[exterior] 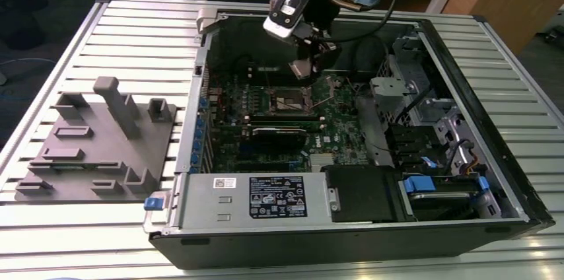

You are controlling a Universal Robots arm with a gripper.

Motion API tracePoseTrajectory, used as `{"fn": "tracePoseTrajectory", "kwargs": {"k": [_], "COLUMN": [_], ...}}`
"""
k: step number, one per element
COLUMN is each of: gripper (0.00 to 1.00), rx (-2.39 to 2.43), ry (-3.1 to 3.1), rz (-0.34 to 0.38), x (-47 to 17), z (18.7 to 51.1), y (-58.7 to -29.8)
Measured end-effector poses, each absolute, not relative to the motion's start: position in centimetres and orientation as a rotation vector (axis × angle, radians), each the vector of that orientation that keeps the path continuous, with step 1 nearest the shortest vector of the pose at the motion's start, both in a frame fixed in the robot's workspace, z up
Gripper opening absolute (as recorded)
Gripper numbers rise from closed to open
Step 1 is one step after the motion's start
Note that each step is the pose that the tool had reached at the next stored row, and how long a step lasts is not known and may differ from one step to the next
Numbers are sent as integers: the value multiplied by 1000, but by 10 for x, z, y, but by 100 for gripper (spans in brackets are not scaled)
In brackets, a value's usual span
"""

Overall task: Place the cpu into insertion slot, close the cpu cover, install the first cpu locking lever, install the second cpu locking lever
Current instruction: 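Place the cpu into insertion slot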

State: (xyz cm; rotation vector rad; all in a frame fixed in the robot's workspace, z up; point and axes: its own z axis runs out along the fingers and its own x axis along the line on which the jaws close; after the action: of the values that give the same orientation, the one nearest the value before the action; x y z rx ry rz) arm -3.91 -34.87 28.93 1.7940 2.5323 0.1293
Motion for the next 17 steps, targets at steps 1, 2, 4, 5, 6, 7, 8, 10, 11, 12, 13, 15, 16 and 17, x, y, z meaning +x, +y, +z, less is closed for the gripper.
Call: {"fn": "tracePoseTrajectory", "kwargs": {"k": [1,2,4,5,6,7,8,10,11,12,13,15,16,17], "gripper": [54,54,54,54,54,54,54,54,54,54,54,54,54,54], "rx": [1816,1838,1884,1905,1927,1948,1969,2011,2033,2054,2074,2114,2133,2148], "ry": [2515,2498,2463,2445,2427,2409,2391,2354,2334,2315,2296,2257,2239,2223], "rz": [129,128,127,126,126,125,125,123,123,122,122,120,119,119], "x": [-39,-39,-39,-39,-39,-39,-39,-39,-39,-39,-39,-39,-39,-39], "z": [289,288,287,287,286,286,285,285,284,284,283,282,282,282], "y": [-349,-349,-349,-349,-349,-349,-349,-349,-349,-349,-349,-349,-349,-349]}}
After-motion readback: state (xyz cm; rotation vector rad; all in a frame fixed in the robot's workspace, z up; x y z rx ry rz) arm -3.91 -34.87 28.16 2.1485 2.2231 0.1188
